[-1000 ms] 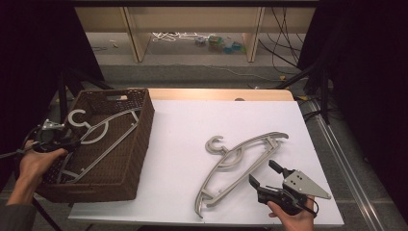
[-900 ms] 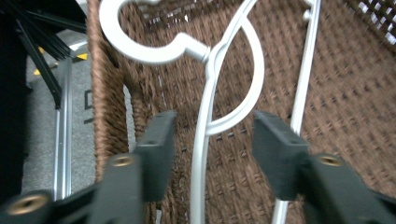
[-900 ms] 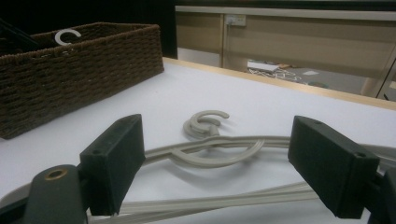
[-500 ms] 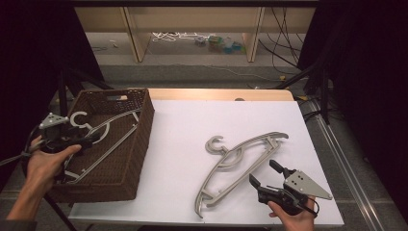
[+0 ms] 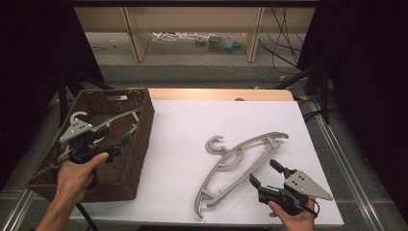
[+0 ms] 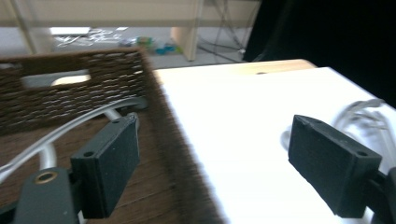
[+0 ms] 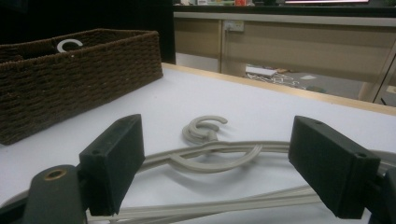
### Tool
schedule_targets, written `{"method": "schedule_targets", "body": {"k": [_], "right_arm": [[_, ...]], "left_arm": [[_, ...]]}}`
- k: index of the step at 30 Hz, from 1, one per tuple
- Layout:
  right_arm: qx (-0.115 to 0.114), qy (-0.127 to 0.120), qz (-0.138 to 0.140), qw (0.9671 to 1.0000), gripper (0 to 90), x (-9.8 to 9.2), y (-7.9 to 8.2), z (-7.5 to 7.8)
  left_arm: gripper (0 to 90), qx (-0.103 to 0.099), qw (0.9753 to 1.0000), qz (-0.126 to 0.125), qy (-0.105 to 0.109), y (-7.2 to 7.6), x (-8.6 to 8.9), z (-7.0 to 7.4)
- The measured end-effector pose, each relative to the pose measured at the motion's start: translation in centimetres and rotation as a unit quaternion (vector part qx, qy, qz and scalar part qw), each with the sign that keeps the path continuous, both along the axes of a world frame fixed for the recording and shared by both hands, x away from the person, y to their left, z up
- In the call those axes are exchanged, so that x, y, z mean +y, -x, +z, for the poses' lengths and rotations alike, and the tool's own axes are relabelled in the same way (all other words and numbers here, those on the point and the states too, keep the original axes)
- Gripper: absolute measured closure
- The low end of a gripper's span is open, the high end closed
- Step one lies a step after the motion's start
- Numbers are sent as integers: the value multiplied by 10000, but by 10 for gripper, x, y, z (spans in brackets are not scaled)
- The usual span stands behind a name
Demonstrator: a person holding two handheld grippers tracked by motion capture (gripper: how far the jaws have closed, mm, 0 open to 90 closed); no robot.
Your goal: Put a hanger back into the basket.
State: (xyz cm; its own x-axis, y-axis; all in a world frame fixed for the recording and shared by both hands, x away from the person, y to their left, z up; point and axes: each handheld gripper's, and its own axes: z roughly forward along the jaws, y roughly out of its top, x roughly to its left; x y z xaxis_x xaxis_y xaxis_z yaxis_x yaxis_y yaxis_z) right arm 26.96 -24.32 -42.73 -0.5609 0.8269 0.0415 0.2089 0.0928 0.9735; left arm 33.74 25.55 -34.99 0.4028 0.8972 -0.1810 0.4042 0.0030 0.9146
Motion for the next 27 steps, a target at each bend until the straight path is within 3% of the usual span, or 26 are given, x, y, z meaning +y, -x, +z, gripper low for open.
{"method": "schedule_targets", "body": {"k": [2, 3, 4, 5, 8, 9, 11, 14, 17, 20, 24, 27], "right_arm": [[-18, 27, -32, 10000, 193, -1, 0, 1], [-18, 27, -32, 10000, 193, -1, 0, 1], [-187, 60, 6, 9998, 193, -2, -2, 0], [-187, 60, 6, 9998, 193, -2, -2, 0], [-189, 66, -11, 9998, 193, -2, -2, 0], [-80, -8, -15, 10000, 193, -1, -1, 0], [-200, 17, 2, 9998, 192, -1, -3, -1], [-162, 55, -3, 9999, 192, -2, -2, 0], [-146, 58, 3, 9999, 189, -3, -2, -1], [-124, 80, 19, 9999, 184, -3, -2, -1], [-204, 21, 23, 9998, 161, -2, -4, -2], [-100, -66, -1, 9999, 159, -1, -4, -2]], "left_arm": [[162, -150, 9996, -191, 130, 7, -19, -2], [162, -150, 9996, -191, 130, 7, -19, -2], [164, -206, 9990, -338, 216, 11, -31, -5], [164, -206, 9990, -338, 216, 11, -31, -5], [164, -277, 9974, -611, 272, 14, -53, -17], [164, -324, 9971, -652, 239, 14, -57, -20], [160, -346, 9968, -693, 188, 14, -60, -22], [160, -418, 9960, -769, 171, 15, -66, -29], [159, -401, 9952, -839, 304, 17, -71, -35], [159, -398, 9948, -937, 91, 19, -80, -45], [161, -375, 9934, -1079, 57, 22, -90, -56], [160, -405, 9928, -1129, 12, 23, -95, -60]]}}
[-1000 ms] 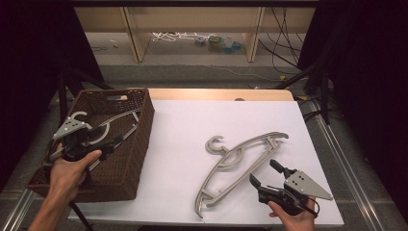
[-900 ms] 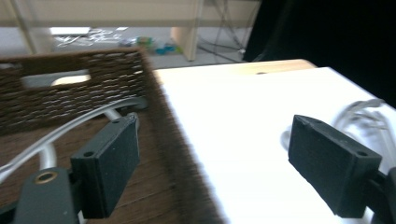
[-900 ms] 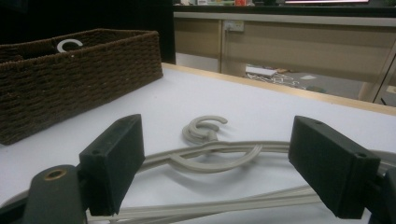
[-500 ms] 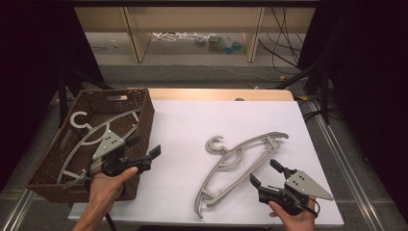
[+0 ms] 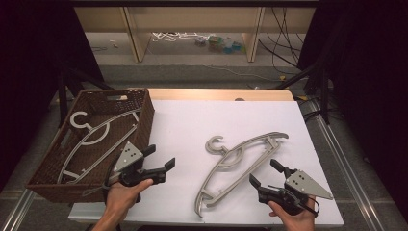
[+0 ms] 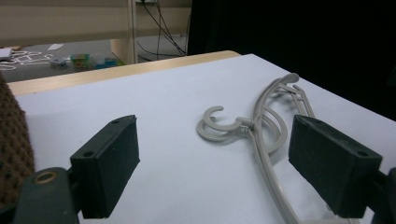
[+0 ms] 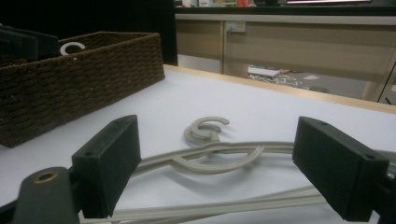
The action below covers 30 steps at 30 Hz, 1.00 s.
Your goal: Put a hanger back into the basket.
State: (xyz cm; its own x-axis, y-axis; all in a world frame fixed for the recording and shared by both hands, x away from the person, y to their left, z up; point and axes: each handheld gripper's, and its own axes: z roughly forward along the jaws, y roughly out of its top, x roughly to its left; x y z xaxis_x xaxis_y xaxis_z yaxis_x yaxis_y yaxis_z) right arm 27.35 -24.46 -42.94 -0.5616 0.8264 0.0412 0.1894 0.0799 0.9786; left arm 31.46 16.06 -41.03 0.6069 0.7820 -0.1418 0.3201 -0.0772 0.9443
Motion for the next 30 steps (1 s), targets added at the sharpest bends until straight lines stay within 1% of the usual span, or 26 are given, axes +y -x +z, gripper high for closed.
{"method": "schedule_targets", "body": {"k": [1, 2, 3, 5, 6, 7, 8, 9, 10, 11, 12, 14, 15, 16, 17, 18, 19, 20, 22, 23, 25, 26, 27, 28, 29, 30], "right_arm": [[-61, 34, 41, 10000, 156, 0, -3, -1], [-61, 34, 41, 10000, 156, 0, -3, -1], [14, 45, 14, 10000, 156, 2, -1, -1], [-90, 59, 67, 9999, 156, 2, -1, -1], [5, 7, 54, 10000, 155, 2, 0, 0], [62, 0, 58, 10000, 155, 2, 0, 0], [-118, 28, 66, 9999, 155, 2, -2, -1], [-106, 45, 54, 9999, 155, 2, -3, -1], [-106, 45, 54, 9999, 155, 2, -3, -1], [4, 83, 26, 10000, 156, 2, -1, -1], [-44, 97, 46, 9999, 156, 2, -2, -1], [-23, 104, 41, 9999, 156, 2, -1, -1], [-102, 60, 51, 9999, 156, 2, -2, -2], [-102, 60, 51, 9999, 156, 2, -2, -2], [-116, 19, 24, 9999, 156, 2, -1, -2], [-42, 88, -16, 10000, 156, 1, 0, -1], [-38, 92, -4, 10000, 156, 1, 0, -1], [-25, 100, 3, 9999, 156, 1, 0, -1], [-108, 35, 20, 9999, 156, 1, -1, -2], [-29, 115, -9, 9999, 156, 1, 1, -1], [-87, 69, 10, 9999, 156, 0, 0, -2], [-66, 96, -10, 9999, 156, 0, 0, -2], [-66, 96, -10, 9999, 156, 0, 0, -2], [-8, 63, -77, 10000, 156, 0, 1, -2], [42, 20, -105, 9999, 156, 1, 2, -2], [138, 7, -100, 9999, 156, 1, 3, -2]], "left_arm": [[160, 23, 9999, -91, -54, 1, -4, -4], [161, 23, 9999, -91, -54, 1, -4, -4], [162, 60, 9999, -117, -64, 2, -8, -7], [163, 36, 9997, -187, -125, 3, -9, -8], [163, 41, 9998, -188, -97, 4, -11, -10], [163, 56, 9996, -233, -157, 5, -13, -14], [164, 56, 9996, -233, -157, 5, -13, -14], [164, 79, 9994, -269, -203, 6, -15, -18], [164, 79, 9994, -269, -203, 6, -15, -18], [165, 131, 9992, -256, -269, 6, -18, -22], [165, 131, 9992, -256, -269, 6, -18, -22], [165, 193, 9988, -341, -277, 4, -24, -24], [165, 193, 9988, -341, -277, 4, -24, -24], [165, 232, 9987, -374, -251, 4, -26, -24], [165, 277, 9984, -429, -256, 3, -29, -25], [163, 286, 9978, -508, -320, 2, -31, -25], [168, 354, 9976, -521, -299, 1, -36, -25], [174, 346, 9973, -569, -306, -1, -40, -26], [174, 392, 9961, -681, -397, -4, -46, -26], [182, 433, 9955, -735, -420, -6, -50, -26], [191, 515, 9934, -899, -489, -11, -59, -27], [192, 518, 9934, -852, -563, -13, -64, -27], [201, 518, 9934, -852, -563, -13, -64, -27], [214, 522, 9930, -860, -614, -16, -68, -27], [214, 593, 9912, -968, -684, -21, -76, -26], [207, 658, 9905, -968, -726, -23, -80, -26]]}}
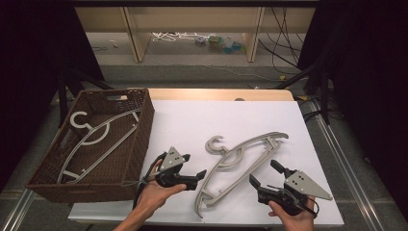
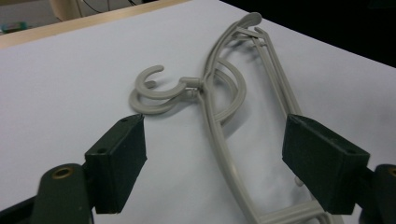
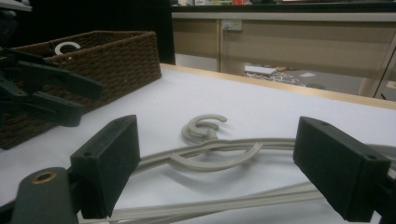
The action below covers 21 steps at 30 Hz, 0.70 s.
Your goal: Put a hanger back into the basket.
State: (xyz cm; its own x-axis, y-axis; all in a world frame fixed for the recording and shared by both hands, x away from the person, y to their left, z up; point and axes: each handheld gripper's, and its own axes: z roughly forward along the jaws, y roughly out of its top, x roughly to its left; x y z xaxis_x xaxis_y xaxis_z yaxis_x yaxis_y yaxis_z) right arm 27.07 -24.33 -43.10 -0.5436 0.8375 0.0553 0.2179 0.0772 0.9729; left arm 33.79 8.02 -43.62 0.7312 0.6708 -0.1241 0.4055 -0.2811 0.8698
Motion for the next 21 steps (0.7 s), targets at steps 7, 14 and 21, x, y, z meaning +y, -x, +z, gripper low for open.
{"method": "schedule_targets", "body": {"k": [7, 14, 21], "right_arm": [[30, -71, 22, 10000, 157, 0, -1, -1], [63, -22, -34, 10000, 157, -2, 0, -1], [40, -77, -16, 10000, 157, -3, 1, 0]], "left_arm": [[217, 337, 9972, -221, -633, -17, -23, -9], [268, 543, 9907, -354, -1198, -37, -48, -21], [349, 746, 9870, -411, -1364, -44, -59, -26]]}}
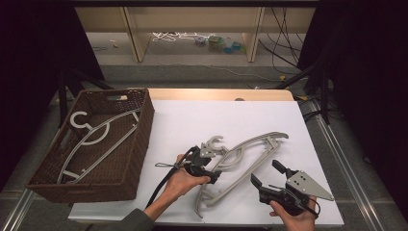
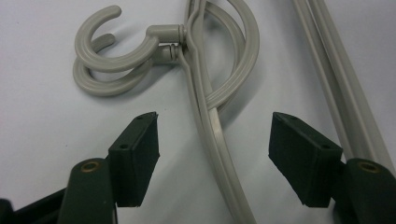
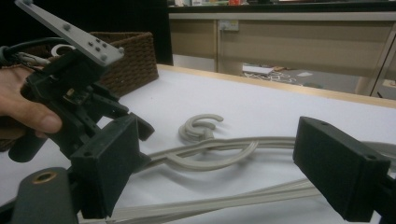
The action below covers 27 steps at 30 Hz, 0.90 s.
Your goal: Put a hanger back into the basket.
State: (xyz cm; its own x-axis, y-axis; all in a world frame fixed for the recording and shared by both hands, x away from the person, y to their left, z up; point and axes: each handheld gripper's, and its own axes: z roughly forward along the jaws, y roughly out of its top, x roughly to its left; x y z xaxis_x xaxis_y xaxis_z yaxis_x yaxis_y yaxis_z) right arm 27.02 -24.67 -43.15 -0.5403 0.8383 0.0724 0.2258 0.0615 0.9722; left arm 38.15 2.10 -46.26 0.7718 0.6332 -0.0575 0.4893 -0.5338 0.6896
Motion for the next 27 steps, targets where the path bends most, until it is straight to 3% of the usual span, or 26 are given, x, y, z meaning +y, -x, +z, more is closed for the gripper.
{"method": "schedule_targets", "body": {"k": [5, 6, 7, 9, 13, 14, 16, 18, 21, 24, 26, 27], "right_arm": [[-10, 16, -8, 10000, 157, 1, 0, 0], [0, 7, -3, 10000, 157, 1, 1, 0], [-1, -2, -3, 10000, 157, 1, 1, 0], [0, 16, -5, 10000, 157, 1, 0, 0], [-6, 15, -5, 10000, 157, 1, 1, 0], [-27, 3, -8, 10000, 157, 1, 0, 0], [-19, 40, -21, 10000, 158, 1, 0, 0], [-21, -1, -6, 10000, 158, 1, 0, 0], [-10, 37, -16, 10000, 158, 1, 0, 0], [39, 62, -7, 10000, 160, 0, 1, 0], [-17, 43, -12, 10000, 160, 1, 0, -1], [-15, 39, -14, 10000, 160, 1, 0, -1]], "left_arm": [[392, 2, 9998, -47, -190, -2, -3, -2], [398, 150, 9996, -95, -239, -4, -3, -2], [404, 169, 9992, -150, -339, -5, -3, -2], [434, 127, 9996, -28, -255, -7, -5, -5], [492, 162, 9991, -44, -388, -10, -7, -8], [506, 350, 9986, -92, -379, -13, -7, -10], [560, 285, 9991, 27, -300, -14, -9, -14], [617, 325, 9989, -40, -336, -15, -9, -14], [689, 499, 9985, -28, -204, -16, -10, -16], [717, 528, 9985, 93, -128, -16, -9, -14], [775, 504, 9985, 213, 32, -16, -5, -12], [782, 601, 9980, 208, 70, -17, -4, -12]]}}
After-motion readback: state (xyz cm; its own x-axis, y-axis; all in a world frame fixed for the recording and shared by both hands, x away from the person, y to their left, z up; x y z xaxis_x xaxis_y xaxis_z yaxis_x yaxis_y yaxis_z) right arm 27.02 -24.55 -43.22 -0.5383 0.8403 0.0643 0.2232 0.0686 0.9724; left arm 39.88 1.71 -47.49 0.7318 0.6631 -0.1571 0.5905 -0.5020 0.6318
